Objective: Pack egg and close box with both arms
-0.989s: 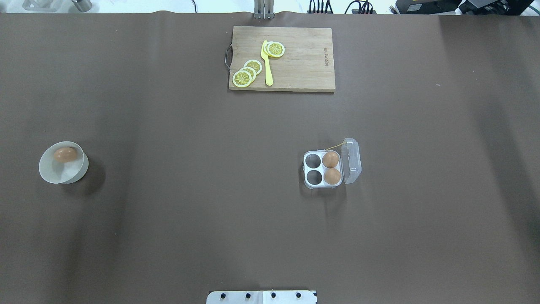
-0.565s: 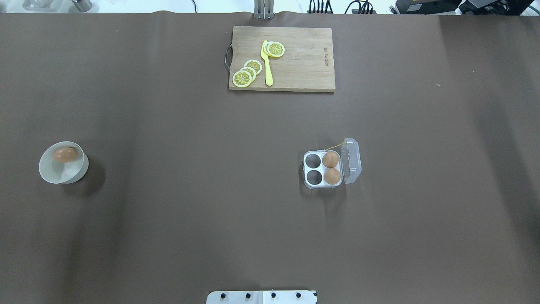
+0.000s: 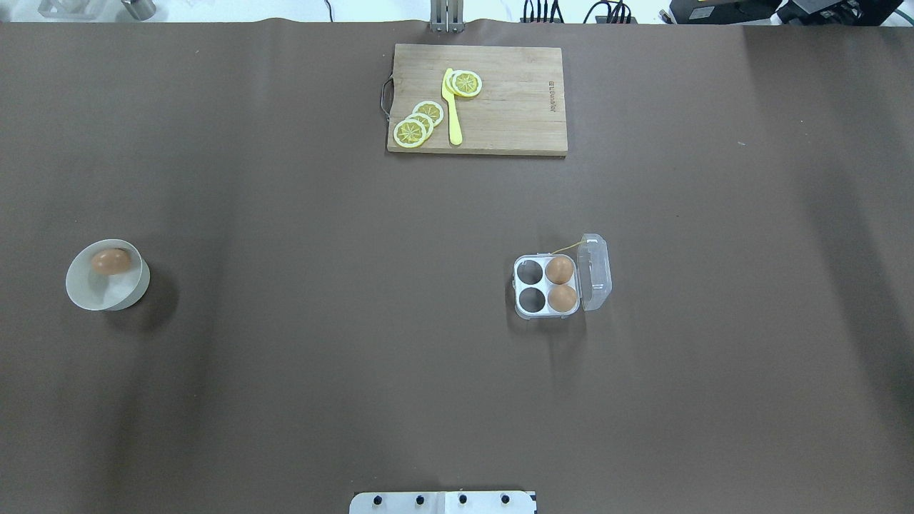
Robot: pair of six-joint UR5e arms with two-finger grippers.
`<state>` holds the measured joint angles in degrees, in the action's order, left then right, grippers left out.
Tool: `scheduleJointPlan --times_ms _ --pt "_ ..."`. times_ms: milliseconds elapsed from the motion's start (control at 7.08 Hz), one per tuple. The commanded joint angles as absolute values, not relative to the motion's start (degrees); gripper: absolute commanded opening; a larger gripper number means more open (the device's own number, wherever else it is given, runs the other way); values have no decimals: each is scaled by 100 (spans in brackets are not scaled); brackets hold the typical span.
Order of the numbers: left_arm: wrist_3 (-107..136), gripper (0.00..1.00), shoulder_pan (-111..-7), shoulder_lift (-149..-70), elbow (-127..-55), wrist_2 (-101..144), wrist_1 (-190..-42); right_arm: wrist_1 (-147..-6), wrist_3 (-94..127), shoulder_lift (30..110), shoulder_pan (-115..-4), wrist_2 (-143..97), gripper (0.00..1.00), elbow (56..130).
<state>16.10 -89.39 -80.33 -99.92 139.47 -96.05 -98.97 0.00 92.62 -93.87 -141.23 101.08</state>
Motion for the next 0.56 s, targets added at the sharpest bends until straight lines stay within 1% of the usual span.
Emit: scheduleJointPlan --times_ms 0,424 --pt "1617 99 -8938 -8033 -10028 13948 -9598 -9896 0 9237 -9387 -14124 100 10107" --pt "1626 99 -8930 -8199 -10063 14018 -9624 -9896 9 9237 -9387 -14159 100 10116"
